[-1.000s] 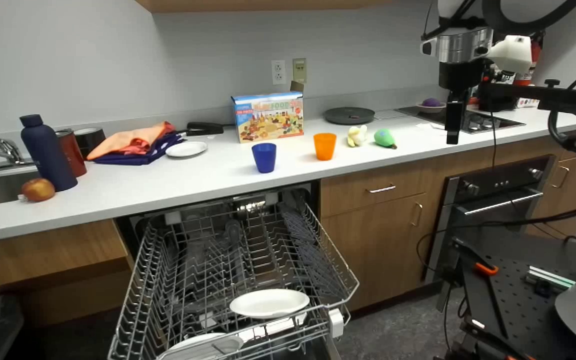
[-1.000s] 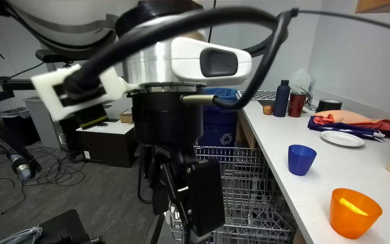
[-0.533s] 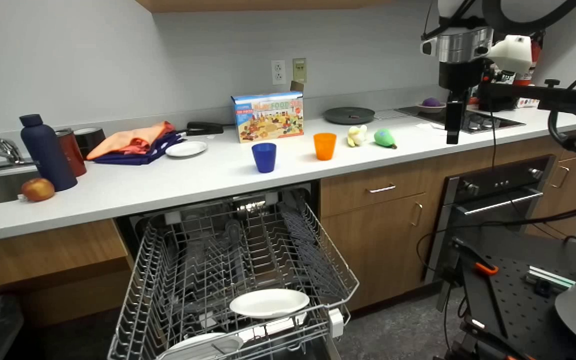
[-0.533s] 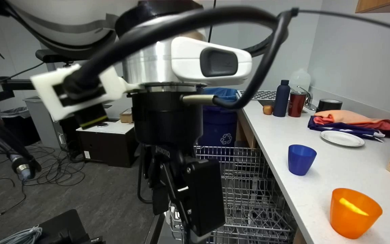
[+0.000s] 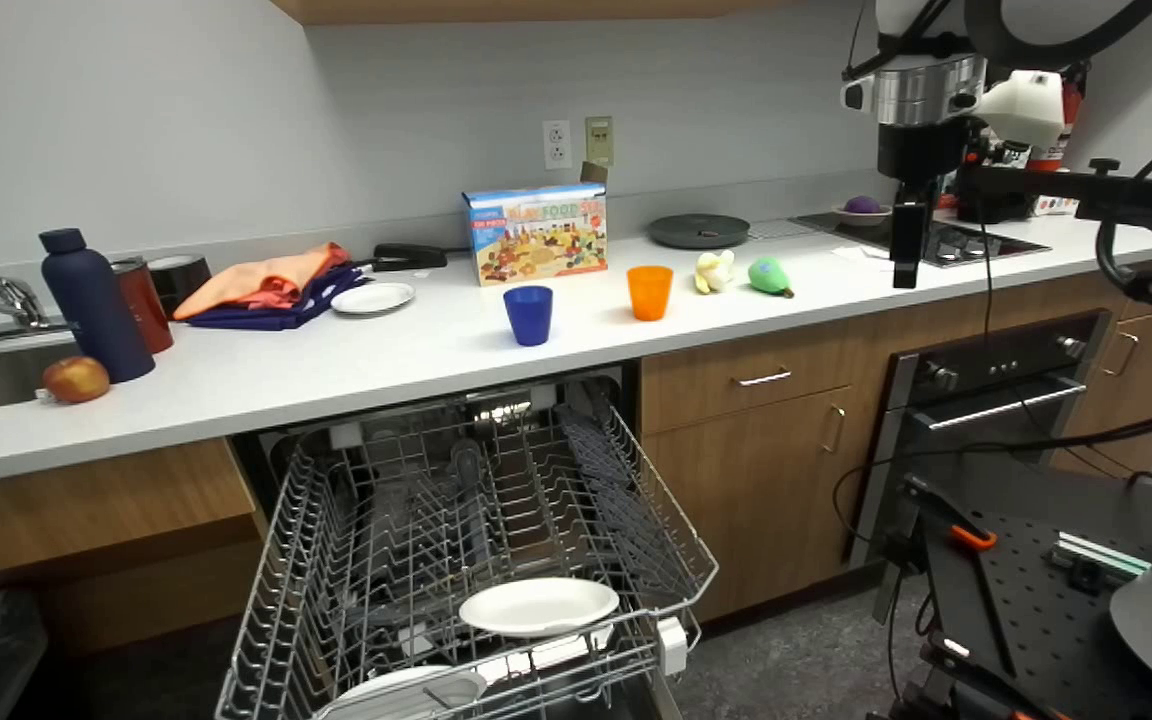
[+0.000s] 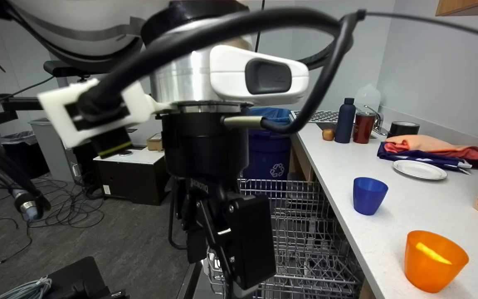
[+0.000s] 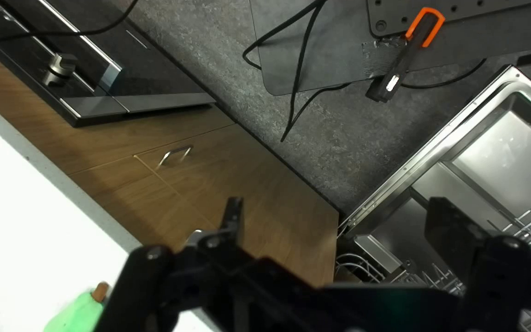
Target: Close the top drawer of the dishwasher
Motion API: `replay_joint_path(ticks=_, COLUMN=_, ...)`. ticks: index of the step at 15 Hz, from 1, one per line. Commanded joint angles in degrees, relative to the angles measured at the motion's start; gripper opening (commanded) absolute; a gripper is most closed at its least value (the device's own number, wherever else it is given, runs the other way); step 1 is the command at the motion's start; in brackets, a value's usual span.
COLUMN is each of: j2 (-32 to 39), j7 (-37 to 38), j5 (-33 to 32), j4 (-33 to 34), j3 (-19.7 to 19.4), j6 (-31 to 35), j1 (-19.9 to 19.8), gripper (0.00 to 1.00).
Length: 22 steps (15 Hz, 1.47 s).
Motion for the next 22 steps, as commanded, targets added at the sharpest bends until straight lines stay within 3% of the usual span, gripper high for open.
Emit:
replay_joint_path(ticks=1, j2=-0.07, j7=0.27, j5=-0.28, j4=0.09, j3=-0.49, j6=-0.25, j1=0.58, gripper=1.00)
replay_joint_path(ticks=6, j2=-0.07, j7=0.27, j5=-0.28, j4=0.09, j3=-0.49, j6=-0.25, j1=0.58, gripper=1.00)
replay_joint_path(ticks=7, j2=-3.21, j7=-1.64, j5=-1.45, j4=-0.69, j3=-1.49, j6=-2.08, j1=-0.76, gripper=1.00)
replay_joint_path(ticks=11, j2=-4.36, j7=-2.04, j5=-1.53, j4=-1.60, j3=-0.67, j6=-1.16, j1=1.00, gripper=1.00)
replay_joint_path(ticks=22, j2=2.42, j7=-9.82, j5=3.42, j4=3.45, j3=1.61, j6=7.67, j1=13.97, gripper=1.00)
